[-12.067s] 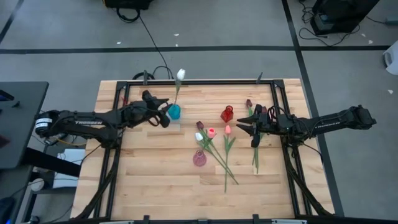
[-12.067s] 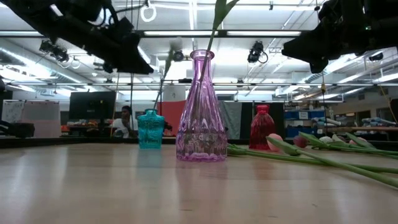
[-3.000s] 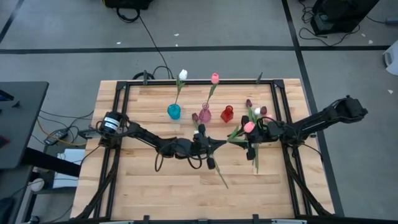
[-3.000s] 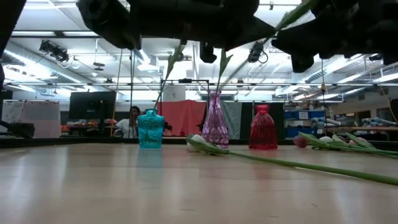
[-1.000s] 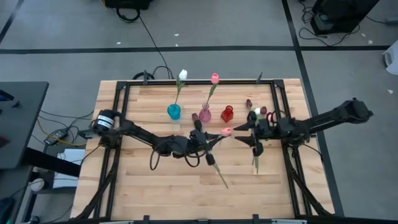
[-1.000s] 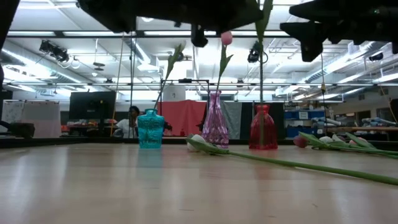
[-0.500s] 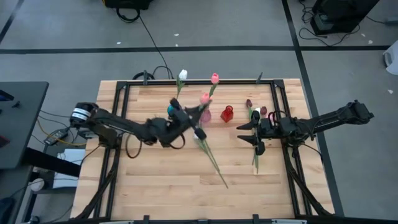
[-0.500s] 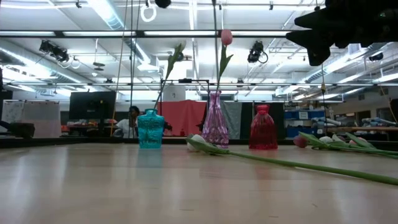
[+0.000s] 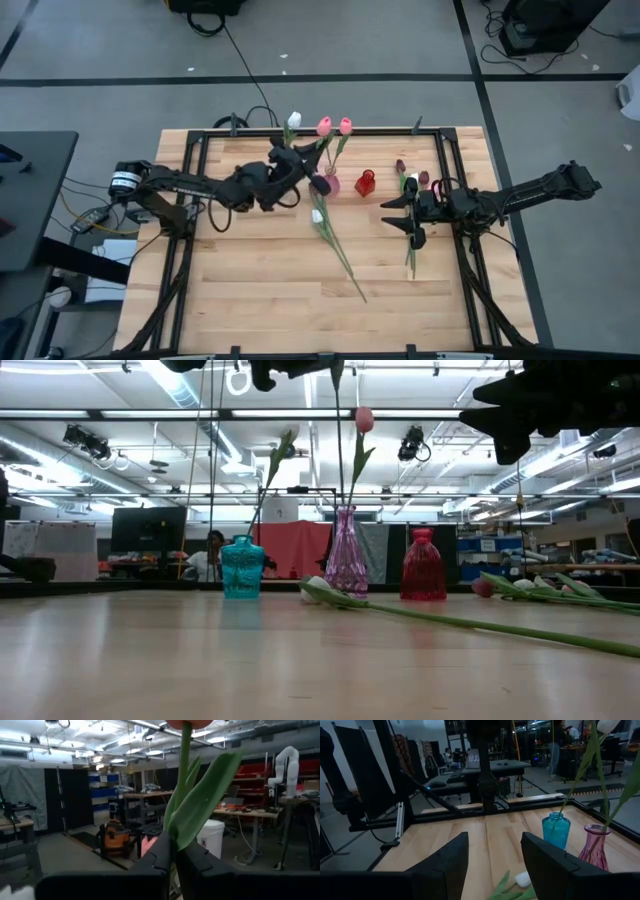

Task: Sort flowers into vase by color
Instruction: Put the left pink tulip into the pink vase

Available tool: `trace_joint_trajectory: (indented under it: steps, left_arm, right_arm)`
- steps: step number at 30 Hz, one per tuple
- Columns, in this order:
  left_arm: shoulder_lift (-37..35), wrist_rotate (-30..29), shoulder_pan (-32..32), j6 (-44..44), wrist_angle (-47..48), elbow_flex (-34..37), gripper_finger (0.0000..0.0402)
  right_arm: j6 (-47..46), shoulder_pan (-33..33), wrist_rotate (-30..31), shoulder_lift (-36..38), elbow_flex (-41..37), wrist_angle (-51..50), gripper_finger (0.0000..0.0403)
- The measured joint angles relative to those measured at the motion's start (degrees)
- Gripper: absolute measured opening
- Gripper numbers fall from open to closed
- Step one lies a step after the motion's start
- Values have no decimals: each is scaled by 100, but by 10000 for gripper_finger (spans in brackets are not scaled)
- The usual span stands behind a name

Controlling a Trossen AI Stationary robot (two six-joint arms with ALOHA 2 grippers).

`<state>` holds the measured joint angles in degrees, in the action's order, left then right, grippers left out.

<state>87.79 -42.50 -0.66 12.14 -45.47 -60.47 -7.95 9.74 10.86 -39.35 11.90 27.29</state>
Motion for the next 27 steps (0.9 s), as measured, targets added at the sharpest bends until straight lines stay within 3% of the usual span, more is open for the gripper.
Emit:
trace_joint_trajectory:
  steps: [7, 22, 27]
  left_arm:
    - [13, 13, 67, -670, 789, 7, 23]
    - [5, -133, 99, -802, 769, 2, 23]
    - [7, 325, 495, -1432, 1239, 0, 23]
  right_arm:
    - [20, 0, -1, 0, 0, 0, 194]
    - [18, 0, -3, -2, 0, 3, 194]
    - [18, 0, -3, -1, 0, 5, 194]
